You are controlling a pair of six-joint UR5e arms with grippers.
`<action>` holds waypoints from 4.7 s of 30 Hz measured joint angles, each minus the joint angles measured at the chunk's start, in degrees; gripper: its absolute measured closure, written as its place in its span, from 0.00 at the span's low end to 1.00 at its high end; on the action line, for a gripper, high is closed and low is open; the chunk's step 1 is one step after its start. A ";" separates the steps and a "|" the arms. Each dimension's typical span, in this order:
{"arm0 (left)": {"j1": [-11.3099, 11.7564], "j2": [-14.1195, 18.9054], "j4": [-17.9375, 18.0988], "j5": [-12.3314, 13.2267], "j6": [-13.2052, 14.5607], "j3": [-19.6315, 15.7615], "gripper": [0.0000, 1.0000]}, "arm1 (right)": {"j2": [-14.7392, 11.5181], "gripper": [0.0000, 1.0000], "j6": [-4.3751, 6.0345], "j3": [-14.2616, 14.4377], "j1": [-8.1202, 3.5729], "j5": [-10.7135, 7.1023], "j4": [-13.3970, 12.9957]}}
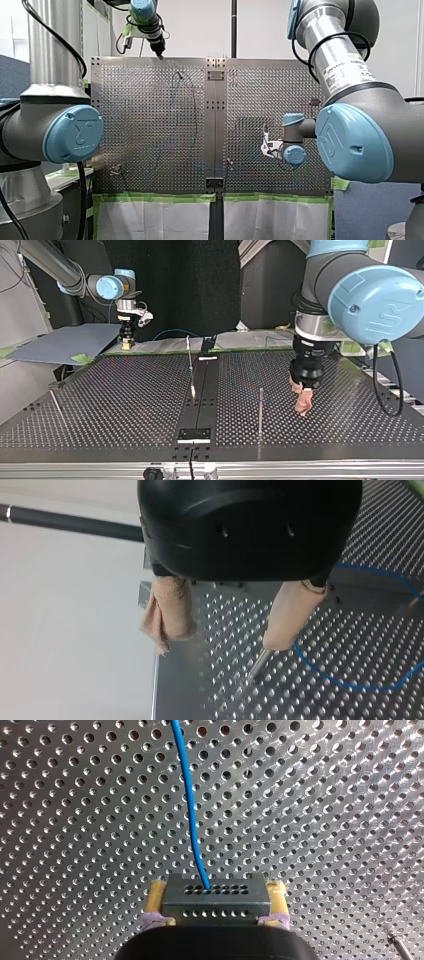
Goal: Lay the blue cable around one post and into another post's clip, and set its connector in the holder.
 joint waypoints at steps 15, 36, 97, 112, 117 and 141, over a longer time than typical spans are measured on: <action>0.11 0.09 0.04 -4.46 -0.65 0.00 0.00 | 0.00 1.00 0.00 0.02 -0.14 0.00 0.13; -2.87 0.08 5.94 4.88 -2.78 -4.83 0.00 | 0.00 1.00 -0.26 0.04 -0.33 0.09 0.58; -30.65 -22.12 36.21 -9.90 -27.32 -35.11 0.00 | -5.77 1.00 -3.47 4.67 4.71 1.33 2.24; -32.47 -29.24 43.32 -6.86 -25.72 -34.96 0.00 | -6.06 1.00 -2.69 4.70 6.98 0.32 0.60; -31.92 -31.63 45.73 -6.69 -25.61 -32.59 0.00 | -6.05 1.00 -1.60 4.70 7.71 0.33 -0.10; -29.97 -41.00 57.93 -10.71 -28.67 -29.71 0.00 | -6.04 1.00 -0.96 4.71 10.33 0.71 -0.70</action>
